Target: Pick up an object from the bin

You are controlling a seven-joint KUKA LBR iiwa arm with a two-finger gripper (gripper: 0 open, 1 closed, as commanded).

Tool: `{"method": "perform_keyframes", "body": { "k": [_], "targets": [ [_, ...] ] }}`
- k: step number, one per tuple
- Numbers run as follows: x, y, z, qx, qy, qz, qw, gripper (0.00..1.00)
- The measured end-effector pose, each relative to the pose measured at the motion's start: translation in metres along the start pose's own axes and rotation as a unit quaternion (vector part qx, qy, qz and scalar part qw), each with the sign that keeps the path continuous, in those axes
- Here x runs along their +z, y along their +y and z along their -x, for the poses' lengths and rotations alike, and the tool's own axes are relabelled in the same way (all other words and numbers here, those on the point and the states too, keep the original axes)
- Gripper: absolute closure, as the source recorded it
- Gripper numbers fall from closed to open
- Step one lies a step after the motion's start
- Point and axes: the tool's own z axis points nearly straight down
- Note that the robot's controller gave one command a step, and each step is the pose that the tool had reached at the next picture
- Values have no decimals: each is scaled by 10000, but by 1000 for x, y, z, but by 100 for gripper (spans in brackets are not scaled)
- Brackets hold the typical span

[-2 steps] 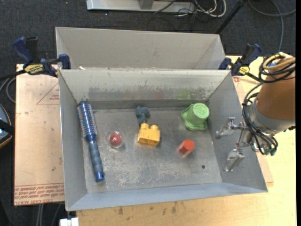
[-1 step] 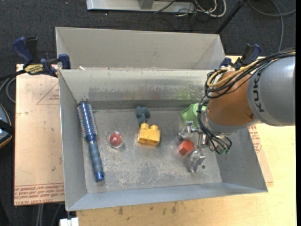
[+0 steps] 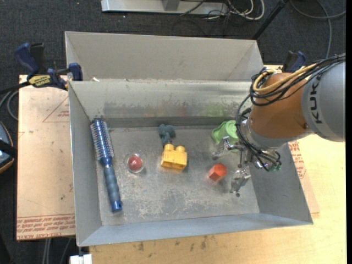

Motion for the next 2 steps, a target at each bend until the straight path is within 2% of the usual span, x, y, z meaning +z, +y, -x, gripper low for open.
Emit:
{"method": "perform_keyframes", "body": {
  "k": [1, 2],
  "targets": [
    [1, 5, 7, -767, 6, 8, 9970, 0],
    [26, 2, 8, -1419, -24, -2, 9899, 0]
  ]
}}
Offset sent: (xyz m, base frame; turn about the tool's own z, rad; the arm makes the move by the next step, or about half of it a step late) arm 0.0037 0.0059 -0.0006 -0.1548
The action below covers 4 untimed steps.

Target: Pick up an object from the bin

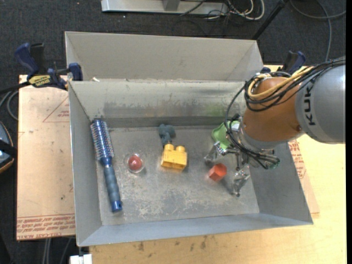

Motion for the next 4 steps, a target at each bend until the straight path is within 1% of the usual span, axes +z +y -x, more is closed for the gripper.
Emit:
{"method": "perform_keyframes", "body": {
  "k": [1, 2, 3, 4],
  "targets": [
    [0, 2, 13, -773, 25, -12, 9970, 0],
    [-3, 1, 15, -773, -3, -31, 9970, 100],
    [-35, 0, 17, -759, 14, 4, 9971, 100],
    [-66, 0, 20, -747, 17, 6, 9972, 100]
  ]
}}
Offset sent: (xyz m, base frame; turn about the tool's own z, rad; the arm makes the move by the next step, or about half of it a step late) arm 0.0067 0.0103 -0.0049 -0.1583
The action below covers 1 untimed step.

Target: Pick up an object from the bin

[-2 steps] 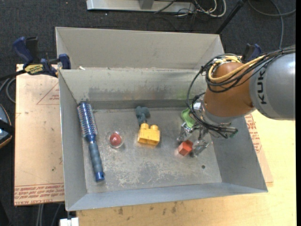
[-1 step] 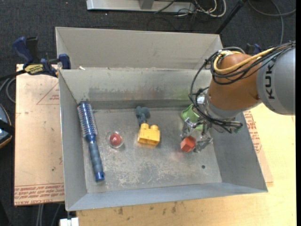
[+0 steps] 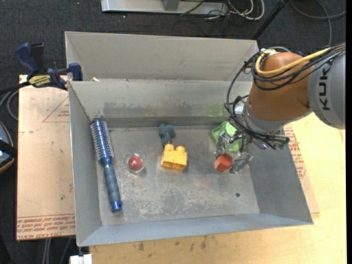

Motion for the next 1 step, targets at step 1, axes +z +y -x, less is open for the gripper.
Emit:
{"method": "perform_keyframes", "body": {
  "k": [1],
  "targets": [
    [-23, 0, 2, 10, 2, 1, 10000, 100]
  ]
}}
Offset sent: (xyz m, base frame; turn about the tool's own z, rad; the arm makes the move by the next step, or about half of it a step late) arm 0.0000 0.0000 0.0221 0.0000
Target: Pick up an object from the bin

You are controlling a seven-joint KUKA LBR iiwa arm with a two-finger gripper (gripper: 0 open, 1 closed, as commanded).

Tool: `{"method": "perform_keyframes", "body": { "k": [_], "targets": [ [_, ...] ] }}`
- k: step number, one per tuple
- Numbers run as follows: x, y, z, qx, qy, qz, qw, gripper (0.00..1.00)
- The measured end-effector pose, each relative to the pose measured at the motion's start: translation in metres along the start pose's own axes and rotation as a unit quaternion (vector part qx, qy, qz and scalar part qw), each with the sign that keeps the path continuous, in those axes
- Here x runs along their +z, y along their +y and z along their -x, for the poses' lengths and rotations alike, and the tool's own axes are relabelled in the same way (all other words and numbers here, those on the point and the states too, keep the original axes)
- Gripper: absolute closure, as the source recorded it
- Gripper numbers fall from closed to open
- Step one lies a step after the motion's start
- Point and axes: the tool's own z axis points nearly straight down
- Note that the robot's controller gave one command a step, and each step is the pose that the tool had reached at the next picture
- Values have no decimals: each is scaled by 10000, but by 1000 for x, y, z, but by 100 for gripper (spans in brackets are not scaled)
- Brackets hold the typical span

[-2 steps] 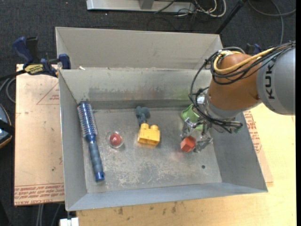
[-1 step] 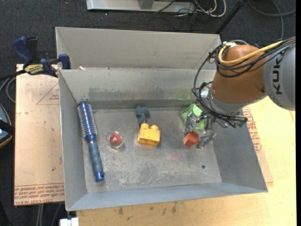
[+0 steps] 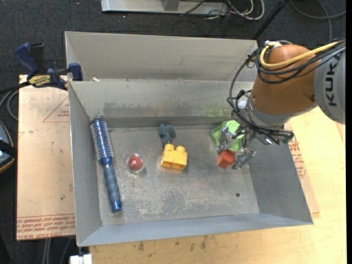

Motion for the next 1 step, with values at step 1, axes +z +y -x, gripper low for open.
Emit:
{"method": "perform_keyframes", "body": {
  "k": [1],
  "targets": [
    [-26, 0, 2, 9, -1, -2, 10000, 100]
  ]
}}
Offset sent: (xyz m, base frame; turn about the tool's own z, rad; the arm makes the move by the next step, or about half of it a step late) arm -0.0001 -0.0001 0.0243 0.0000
